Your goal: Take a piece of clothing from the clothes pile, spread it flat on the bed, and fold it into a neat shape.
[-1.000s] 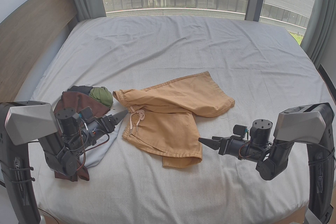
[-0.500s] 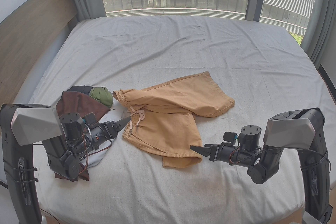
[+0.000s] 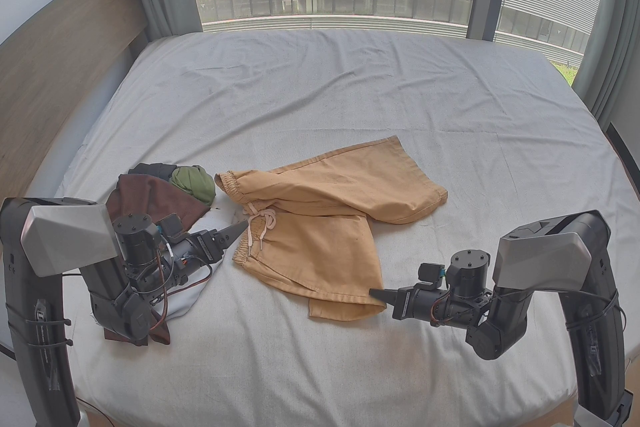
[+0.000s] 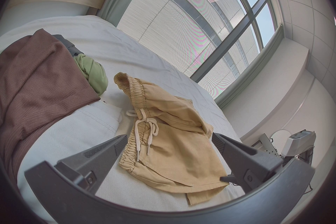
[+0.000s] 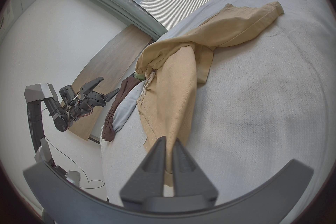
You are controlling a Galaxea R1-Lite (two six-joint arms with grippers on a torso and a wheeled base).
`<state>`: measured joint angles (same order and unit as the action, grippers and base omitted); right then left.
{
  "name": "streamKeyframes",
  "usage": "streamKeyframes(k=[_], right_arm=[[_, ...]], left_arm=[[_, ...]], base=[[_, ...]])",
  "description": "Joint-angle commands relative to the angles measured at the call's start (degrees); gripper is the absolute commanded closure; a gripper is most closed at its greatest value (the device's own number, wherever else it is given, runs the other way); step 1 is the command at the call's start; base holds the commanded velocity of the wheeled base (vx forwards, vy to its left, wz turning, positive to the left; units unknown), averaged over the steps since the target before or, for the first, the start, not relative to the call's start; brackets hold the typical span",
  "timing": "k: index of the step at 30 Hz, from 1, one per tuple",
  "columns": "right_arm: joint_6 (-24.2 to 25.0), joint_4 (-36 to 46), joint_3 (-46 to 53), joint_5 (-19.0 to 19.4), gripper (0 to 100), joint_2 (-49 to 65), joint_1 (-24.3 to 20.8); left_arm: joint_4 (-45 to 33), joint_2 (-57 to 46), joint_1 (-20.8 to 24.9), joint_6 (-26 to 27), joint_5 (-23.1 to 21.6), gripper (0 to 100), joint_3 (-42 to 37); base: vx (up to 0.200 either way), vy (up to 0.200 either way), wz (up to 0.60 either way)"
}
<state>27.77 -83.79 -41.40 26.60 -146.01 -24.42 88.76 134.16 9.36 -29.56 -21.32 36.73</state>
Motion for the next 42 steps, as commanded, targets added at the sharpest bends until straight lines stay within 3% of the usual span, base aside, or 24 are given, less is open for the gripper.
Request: streamKeyframes(k=[1, 18, 24, 30, 42], right_arm=[[1.67, -1.38, 2.9, -0.23, 100, 1.43, -1.25], [2.64, -4.54, 14.94, -0.06, 100, 11.53, -4.76], [2.82, -4.46, 8.44, -0.14, 100, 10.22, -4.76], [3.34, -4.1, -6.06, -0.06, 100, 3.62, -4.67], [4.66, 5.04, -23.9, -0.32, 100, -2.18, -5.47]], left_arm=[[0.01, 0.23, -0.05, -0.06, -0.04, 0, 0.1], [0.01, -0.21, -0.22, -0.14, -0.04, 0, 0.8], [0.01, -0.21, -0.22, -0.14, 0.05, 0, 0.8], [0.01, -0.12, -0.22, -0.06, 0.05, 0, 0.97], [0.01, 0.14, -0.57, 0.03, 0.05, 0, 1.85]], base=[[0.0, 0.0, 0.0], [0.0, 0.0, 0.0], [0.0, 0.0, 0.0], [0.0, 0.0, 0.0], [0.0, 0.0, 0.0]])
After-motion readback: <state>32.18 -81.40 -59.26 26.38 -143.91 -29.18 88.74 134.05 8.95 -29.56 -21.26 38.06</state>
